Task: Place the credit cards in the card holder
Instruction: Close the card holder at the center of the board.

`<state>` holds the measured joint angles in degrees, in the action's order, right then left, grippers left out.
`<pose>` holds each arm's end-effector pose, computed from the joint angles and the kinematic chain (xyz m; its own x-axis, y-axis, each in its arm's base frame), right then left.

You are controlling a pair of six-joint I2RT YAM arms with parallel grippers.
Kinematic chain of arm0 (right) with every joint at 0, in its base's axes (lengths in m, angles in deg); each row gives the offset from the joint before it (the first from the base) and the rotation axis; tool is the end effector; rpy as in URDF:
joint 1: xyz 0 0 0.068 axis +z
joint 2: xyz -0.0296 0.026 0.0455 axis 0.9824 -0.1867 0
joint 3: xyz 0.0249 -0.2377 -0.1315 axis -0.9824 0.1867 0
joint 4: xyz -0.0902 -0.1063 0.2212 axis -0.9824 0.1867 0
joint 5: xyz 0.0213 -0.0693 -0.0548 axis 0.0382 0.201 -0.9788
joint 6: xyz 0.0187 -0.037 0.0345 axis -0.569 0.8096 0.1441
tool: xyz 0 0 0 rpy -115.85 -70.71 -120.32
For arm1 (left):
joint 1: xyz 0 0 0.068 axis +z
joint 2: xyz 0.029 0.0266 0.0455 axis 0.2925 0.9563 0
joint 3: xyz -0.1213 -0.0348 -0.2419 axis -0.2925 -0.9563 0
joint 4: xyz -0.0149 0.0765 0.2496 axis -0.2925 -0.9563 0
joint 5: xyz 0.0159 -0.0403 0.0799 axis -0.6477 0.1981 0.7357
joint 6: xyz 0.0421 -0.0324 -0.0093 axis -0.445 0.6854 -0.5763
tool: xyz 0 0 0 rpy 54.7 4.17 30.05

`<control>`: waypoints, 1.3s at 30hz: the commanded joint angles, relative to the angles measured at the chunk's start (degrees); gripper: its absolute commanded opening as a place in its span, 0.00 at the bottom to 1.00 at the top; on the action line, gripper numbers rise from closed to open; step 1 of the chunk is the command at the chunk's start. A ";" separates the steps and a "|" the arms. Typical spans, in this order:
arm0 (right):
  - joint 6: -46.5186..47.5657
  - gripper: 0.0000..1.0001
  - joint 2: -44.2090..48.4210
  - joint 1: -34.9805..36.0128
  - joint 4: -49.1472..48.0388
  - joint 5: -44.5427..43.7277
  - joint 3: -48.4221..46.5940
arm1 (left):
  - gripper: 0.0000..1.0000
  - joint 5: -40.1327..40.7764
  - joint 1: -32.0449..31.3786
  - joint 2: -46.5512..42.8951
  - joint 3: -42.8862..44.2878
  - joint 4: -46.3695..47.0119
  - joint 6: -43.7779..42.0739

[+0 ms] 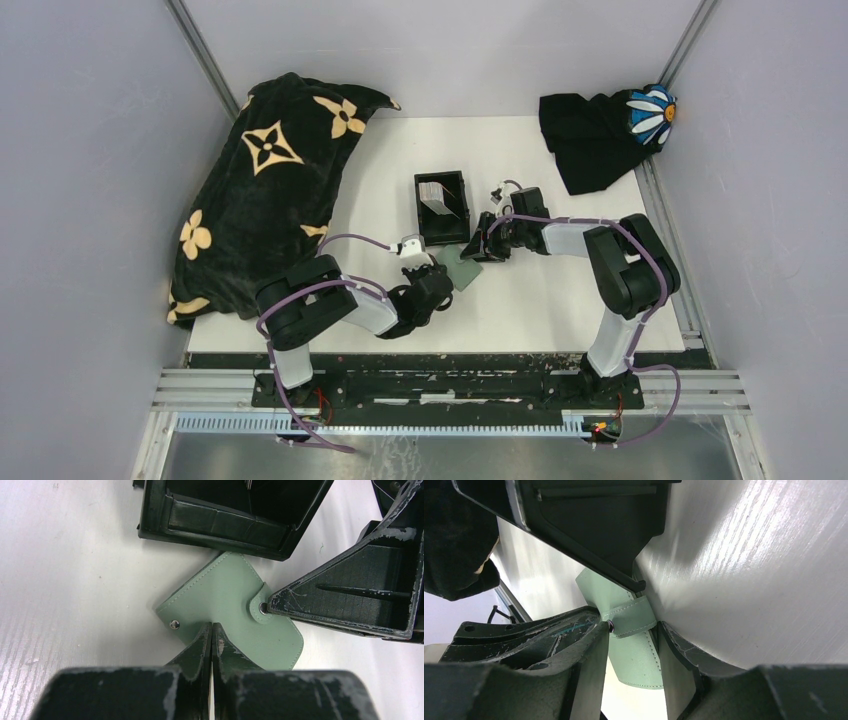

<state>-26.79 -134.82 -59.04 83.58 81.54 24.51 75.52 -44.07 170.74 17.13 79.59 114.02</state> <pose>0.3156 0.1386 0.1245 -0.9593 0.1498 -0.2394 -0.0809 0.6666 0.7410 0.1736 -0.2631 0.1101 -0.4275 -0.4472 -0.7857 -0.0077 0.8709 -0.4915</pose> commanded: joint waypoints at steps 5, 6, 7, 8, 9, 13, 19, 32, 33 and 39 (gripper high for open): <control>2.14 0.47 -1.08 0.27 4.20 -2.95 0.20 | 0.03 -2.61 0.43 3.19 -0.73 -7.00 -0.40; 2.33 0.47 -1.19 0.27 4.58 -3.25 0.09 | 0.03 -2.61 0.43 3.26 -0.68 -7.04 -0.51; 2.62 0.46 -1.29 0.37 5.16 -3.53 -0.07 | 0.03 -2.57 0.43 3.29 -0.64 -7.04 -0.47; 2.80 0.46 -1.38 0.36 5.59 -3.85 -0.12 | 0.03 -2.54 0.42 3.36 -0.64 -7.12 -0.48; 2.93 0.46 -1.59 0.41 5.99 -4.06 -0.29 | 0.03 -2.53 0.42 3.37 -0.64 -7.12 -0.53; 3.41 0.46 -2.22 0.60 7.18 -4.53 -0.98 | 0.03 -2.44 0.38 3.34 -0.38 -7.15 -0.65; 3.96 0.45 -3.17 0.92 8.79 -5.14 -1.70 | 0.03 -2.44 0.39 3.55 -0.21 -7.22 -0.87; 5.37 0.44 -5.07 2.26 11.50 -6.50 -3.21 | 0.03 -2.24 0.38 3.78 0.41 -7.63 -1.43; 5.42 0.43 -5.09 2.41 11.56 -6.54 -3.22 | 0.03 -2.25 0.35 3.80 0.54 -7.65 -1.46; 5.51 0.43 -5.34 2.67 11.98 -7.31 -3.09 | 0.03 -2.24 0.42 3.83 0.68 -7.83 -1.44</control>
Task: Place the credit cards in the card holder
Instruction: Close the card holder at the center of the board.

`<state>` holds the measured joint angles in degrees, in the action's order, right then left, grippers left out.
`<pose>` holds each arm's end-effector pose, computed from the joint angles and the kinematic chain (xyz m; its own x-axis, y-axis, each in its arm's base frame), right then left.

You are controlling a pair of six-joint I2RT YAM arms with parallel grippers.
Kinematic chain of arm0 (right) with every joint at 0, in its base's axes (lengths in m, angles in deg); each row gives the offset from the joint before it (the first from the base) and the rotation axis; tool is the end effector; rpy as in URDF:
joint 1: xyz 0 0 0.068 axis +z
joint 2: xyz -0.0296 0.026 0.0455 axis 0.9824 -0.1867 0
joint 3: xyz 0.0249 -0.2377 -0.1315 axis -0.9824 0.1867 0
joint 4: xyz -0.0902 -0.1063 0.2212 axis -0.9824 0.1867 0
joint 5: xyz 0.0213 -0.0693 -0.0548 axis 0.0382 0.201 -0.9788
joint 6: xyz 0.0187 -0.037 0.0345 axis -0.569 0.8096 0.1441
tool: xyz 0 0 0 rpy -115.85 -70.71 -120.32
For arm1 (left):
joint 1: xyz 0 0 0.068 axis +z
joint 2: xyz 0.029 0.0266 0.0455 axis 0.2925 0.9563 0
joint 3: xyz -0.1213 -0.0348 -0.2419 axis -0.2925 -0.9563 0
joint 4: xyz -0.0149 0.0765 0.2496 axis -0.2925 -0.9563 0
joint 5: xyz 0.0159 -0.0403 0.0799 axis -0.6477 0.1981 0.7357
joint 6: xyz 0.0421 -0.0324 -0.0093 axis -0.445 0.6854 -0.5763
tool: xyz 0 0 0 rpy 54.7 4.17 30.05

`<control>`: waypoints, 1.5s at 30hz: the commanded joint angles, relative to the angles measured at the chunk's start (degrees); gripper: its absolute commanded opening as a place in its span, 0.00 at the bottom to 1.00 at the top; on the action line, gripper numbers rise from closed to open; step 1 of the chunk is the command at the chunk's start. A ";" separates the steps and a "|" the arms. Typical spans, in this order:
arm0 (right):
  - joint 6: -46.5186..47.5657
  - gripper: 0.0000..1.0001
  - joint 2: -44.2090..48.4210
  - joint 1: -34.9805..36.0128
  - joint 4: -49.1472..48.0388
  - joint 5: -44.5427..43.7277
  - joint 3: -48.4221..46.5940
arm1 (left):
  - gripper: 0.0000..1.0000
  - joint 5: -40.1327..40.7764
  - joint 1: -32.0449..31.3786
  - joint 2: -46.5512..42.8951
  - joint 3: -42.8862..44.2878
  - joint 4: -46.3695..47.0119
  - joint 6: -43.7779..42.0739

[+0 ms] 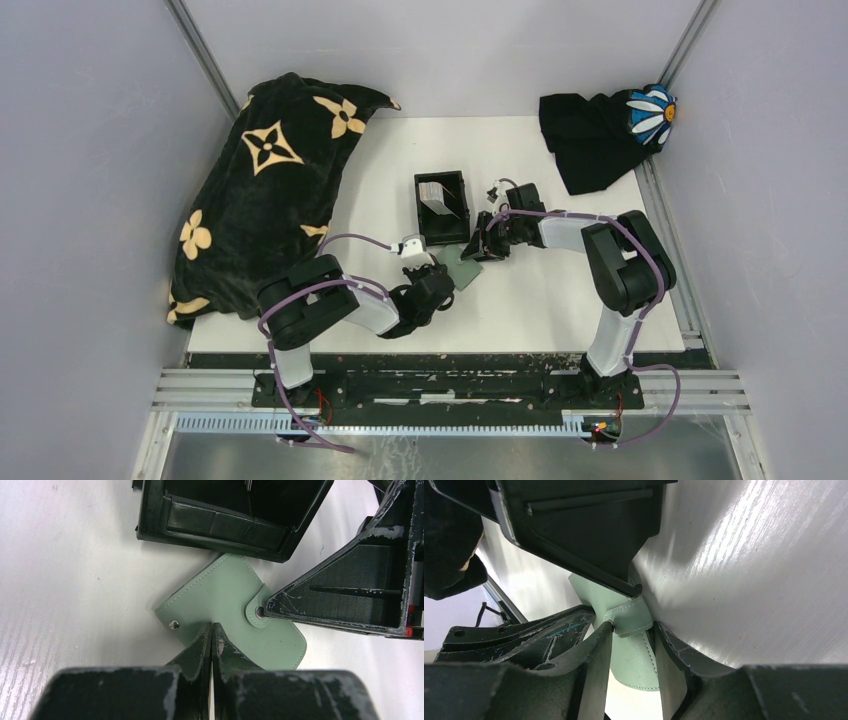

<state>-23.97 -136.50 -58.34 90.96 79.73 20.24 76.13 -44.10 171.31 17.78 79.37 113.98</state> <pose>0.3219 0.1445 0.1256 -0.9704 0.1101 -0.2149 -0.0739 0.7118 0.6985 0.1749 -0.2652 0.1095 -0.4208 -0.4464 -0.7897 -0.0130 0.8734 -0.4867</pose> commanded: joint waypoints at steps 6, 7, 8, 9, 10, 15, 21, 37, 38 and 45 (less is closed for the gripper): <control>2.78 0.42 -4.02 2.11 4.86 -6.47 1.22 | 0.03 -2.87 0.41 3.33 -0.06 -7.66 -1.38; 2.73 0.41 -4.09 2.21 4.92 -6.59 1.25 | 0.03 -2.87 0.44 3.35 -0.06 -7.62 -1.28; 2.85 0.41 -4.18 2.27 4.98 -6.80 1.23 | 0.03 -2.93 0.45 3.40 -0.06 -7.61 -1.13; 2.87 0.40 -4.32 2.33 5.00 -6.94 1.21 | 0.03 -2.96 0.46 3.46 -0.06 -7.61 -1.16; 2.87 0.40 -4.34 2.38 5.06 -7.09 1.15 | 0.03 -3.03 0.43 3.51 -0.06 -7.61 -1.11; 3.30 0.39 -4.64 3.14 5.85 -8.38 0.77 | 0.03 -3.05 0.41 3.72 0.03 -7.61 -1.09; 3.47 0.39 -4.11 4.44 6.82 -9.77 0.10 | 0.03 -3.22 0.39 3.91 0.20 -7.61 -1.05; 4.38 0.38 -4.64 9.33 10.65 -17.33 -0.91 | 0.03 -3.84 0.46 4.40 0.64 -7.77 -1.27; 4.26 0.38 -4.60 9.57 10.44 -17.60 -0.52 | 0.03 -3.90 0.46 4.39 0.58 -7.79 -1.28; 2.74 0.36 -4.25 10.29 8.16 -20.15 2.97 | 0.03 -4.17 0.41 4.30 0.63 -7.77 -1.22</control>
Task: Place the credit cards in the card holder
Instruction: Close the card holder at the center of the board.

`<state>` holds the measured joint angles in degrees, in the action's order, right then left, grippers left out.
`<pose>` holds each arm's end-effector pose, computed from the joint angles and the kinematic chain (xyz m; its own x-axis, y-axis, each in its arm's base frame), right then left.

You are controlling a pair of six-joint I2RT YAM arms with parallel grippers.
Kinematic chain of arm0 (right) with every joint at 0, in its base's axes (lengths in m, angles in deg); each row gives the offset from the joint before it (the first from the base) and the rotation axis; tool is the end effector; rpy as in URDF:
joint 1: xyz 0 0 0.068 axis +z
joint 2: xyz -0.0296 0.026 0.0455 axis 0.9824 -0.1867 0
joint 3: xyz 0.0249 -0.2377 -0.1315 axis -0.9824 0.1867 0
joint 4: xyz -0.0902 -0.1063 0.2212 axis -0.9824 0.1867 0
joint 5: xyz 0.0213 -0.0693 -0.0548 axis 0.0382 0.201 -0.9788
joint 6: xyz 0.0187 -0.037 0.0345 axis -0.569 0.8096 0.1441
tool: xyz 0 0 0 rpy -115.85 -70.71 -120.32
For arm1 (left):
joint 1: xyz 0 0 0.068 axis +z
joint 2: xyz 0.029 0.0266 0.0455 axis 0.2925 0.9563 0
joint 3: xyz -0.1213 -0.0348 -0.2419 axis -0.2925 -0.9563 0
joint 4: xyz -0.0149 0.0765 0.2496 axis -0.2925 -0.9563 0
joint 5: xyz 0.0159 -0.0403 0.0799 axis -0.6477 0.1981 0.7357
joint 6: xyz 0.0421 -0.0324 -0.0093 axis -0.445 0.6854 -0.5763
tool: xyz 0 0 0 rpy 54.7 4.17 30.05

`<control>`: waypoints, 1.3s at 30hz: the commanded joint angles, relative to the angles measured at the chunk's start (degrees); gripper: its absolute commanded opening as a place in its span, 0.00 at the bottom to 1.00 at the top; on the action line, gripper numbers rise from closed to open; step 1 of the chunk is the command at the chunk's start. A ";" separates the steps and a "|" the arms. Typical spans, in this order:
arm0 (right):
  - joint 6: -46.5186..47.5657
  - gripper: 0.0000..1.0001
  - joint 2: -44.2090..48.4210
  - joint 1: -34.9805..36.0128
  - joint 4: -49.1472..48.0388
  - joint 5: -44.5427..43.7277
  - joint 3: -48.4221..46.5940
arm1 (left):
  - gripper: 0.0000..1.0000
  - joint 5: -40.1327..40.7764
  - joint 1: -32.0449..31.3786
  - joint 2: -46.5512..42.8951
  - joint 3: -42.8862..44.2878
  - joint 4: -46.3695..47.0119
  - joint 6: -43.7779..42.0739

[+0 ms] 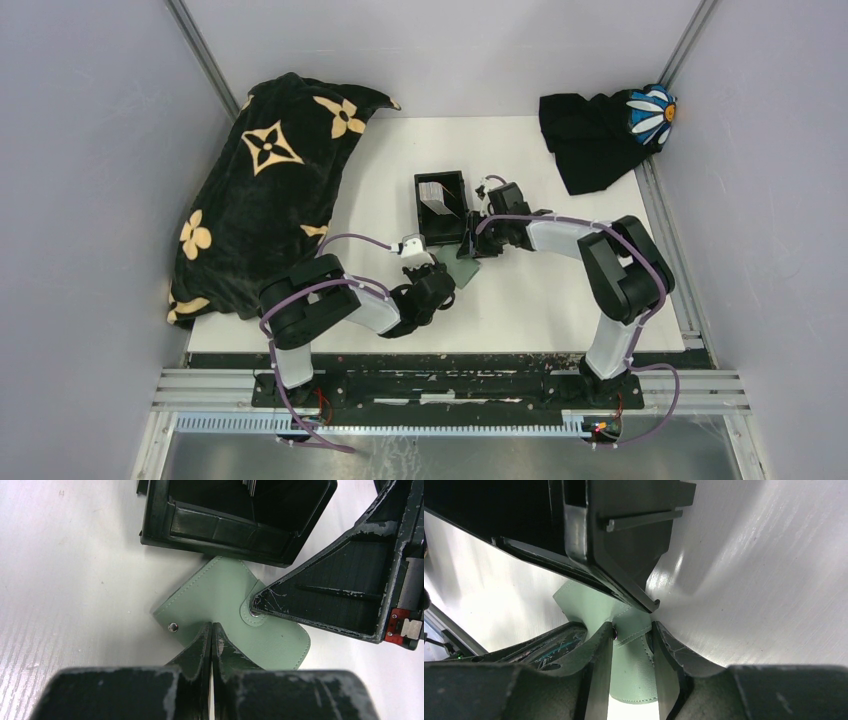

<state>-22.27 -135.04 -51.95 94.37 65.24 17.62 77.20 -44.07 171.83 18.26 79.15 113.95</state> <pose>0.3140 0.1757 0.1393 -0.9376 0.0658 -0.3414 -0.1368 0.8329 0.5363 0.1762 -0.2662 0.1087 -0.4084 -0.4458 -0.7965 -0.0241 0.8776 -0.4788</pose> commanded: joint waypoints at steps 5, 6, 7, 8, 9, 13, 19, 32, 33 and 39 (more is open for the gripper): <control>0.49 0.35 -3.64 3.86 2.88 -4.64 5.45 | 0.03 -5.14 0.39 3.27 0.08 -7.62 -1.13; 0.59 0.37 -2.34 3.88 3.50 -4.68 4.72 | 0.03 -4.98 0.42 2.63 0.04 -7.97 -1.21; 0.89 0.38 -0.85 3.85 4.26 -4.77 4.00 | 0.03 -4.74 0.40 1.80 -0.01 -8.20 -1.30; 1.01 0.40 0.64 3.91 5.04 -4.81 3.39 | 0.04 -4.43 0.43 0.99 -0.01 -8.37 -1.60; 1.19 0.41 1.85 3.91 5.69 -4.79 2.85 | 0.04 -3.94 0.41 0.16 -0.02 -8.69 -1.87; 1.59 0.45 5.18 3.91 7.65 -5.31 1.89 | 0.07 -2.04 0.35 -4.09 0.46 -9.55 -4.01; 2.37 0.47 9.15 4.63 8.46 -7.63 1.83 | 0.19 -0.59 0.30 -11.47 0.22 -10.45 -7.15; 4.88 0.51 21.64 8.96 12.48 -20.64 0.94 | 0.37 5.98 -3.16 -26.81 -5.46 -19.68 -6.63; 5.60 0.51 23.20 8.97 12.75 -24.63 1.16 | 0.41 6.85 -3.21 -27.83 -5.56 -20.83 -6.59; 7.80 0.64 27.83 8.81 14.93 -45.38 0.52 | 0.65 13.65 -3.10 -30.58 -0.40 -32.04 -10.17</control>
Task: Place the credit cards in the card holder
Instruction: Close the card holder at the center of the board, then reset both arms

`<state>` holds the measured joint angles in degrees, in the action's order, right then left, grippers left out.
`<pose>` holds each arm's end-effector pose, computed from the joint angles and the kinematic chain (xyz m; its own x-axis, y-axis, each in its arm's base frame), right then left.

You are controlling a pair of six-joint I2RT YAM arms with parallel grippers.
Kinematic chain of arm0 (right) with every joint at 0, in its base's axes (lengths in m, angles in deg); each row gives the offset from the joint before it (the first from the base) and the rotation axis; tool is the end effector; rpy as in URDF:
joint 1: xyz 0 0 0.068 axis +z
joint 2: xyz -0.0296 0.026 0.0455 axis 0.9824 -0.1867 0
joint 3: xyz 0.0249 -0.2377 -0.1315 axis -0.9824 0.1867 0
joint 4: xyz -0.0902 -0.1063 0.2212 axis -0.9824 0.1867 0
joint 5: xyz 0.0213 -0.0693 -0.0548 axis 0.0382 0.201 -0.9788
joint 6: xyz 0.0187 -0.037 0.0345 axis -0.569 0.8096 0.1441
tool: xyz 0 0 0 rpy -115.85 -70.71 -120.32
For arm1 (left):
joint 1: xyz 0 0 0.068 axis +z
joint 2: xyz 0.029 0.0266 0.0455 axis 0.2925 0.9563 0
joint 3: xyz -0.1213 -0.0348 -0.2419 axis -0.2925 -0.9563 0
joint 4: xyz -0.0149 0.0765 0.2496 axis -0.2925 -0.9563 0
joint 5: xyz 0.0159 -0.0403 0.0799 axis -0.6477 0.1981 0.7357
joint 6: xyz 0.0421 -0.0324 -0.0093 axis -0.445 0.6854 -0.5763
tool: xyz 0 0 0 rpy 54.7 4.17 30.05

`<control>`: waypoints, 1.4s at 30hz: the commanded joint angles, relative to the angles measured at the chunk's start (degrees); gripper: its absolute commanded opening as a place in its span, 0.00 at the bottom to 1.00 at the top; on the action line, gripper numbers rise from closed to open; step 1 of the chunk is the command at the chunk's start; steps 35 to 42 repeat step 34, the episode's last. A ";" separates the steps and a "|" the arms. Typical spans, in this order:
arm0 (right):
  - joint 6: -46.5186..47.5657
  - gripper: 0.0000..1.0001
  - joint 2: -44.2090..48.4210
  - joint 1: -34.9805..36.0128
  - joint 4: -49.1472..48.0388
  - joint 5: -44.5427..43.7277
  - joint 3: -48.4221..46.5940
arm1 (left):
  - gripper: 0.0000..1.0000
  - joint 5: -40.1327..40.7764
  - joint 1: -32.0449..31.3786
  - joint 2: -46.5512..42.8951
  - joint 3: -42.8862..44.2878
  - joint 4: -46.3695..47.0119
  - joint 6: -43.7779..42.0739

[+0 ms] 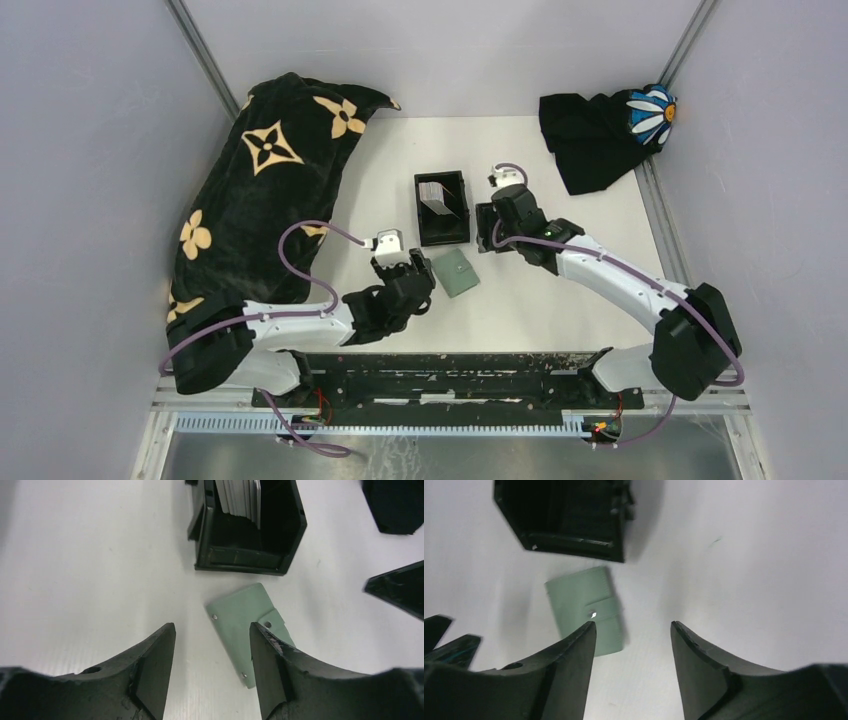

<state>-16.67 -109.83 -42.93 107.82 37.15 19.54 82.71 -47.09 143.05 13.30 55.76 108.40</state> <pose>0.2436 0.1728 0.2491 -0.7365 -0.0083 -0.6763 -0.2075 0.9545 0.2143 0.1371 -0.2188 0.1888 -0.3574 -0.3560 -0.8634 0.0074 0.9234 -0.3838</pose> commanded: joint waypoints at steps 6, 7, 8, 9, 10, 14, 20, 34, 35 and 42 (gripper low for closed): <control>6.00 0.82 3.46 -0.43 -2.21 -35.55 0.90 | 0.70 11.47 1.35 -3.05 5.80 -5.50 -19.44; 7.39 0.84 3.76 -0.35 -3.89 -37.59 1.80 | 0.71 11.11 2.02 -3.54 5.03 -3.13 -22.47; 8.46 0.89 4.04 -0.39 -5.47 -38.91 2.71 | 0.74 10.71 2.80 -4.27 4.32 -1.04 -24.53; 9.18 0.92 4.36 -0.45 -6.86 -40.21 3.55 | 0.96 10.00 3.97 -4.93 3.79 0.22 -25.61; 9.49 0.93 4.68 -0.42 -7.96 -41.00 4.14 | 1.00 8.78 5.57 -5.93 3.57 -0.21 -25.59; 8.91 0.98 7.39 -0.54 -10.17 -39.87 6.31 | 0.99 2.94 14.08 -10.21 4.19 -6.05 -19.87; 7.09 1.00 8.31 -0.54 -11.08 -40.20 6.83 | 0.99 3.87 16.77 -14.54 -0.42 4.38 -30.75; 1.09 1.00 5.41 -0.50 -4.25 -47.02 3.85 | 0.99 1.63 19.94 -13.38 -4.57 12.39 -37.24; 1.09 1.00 5.41 -0.50 -4.25 -47.02 3.85 | 0.99 1.63 19.94 -13.38 -4.57 12.39 -37.24; 1.09 1.00 5.41 -0.50 -4.25 -47.02 3.85 | 0.99 1.63 19.94 -13.38 -4.57 12.39 -37.24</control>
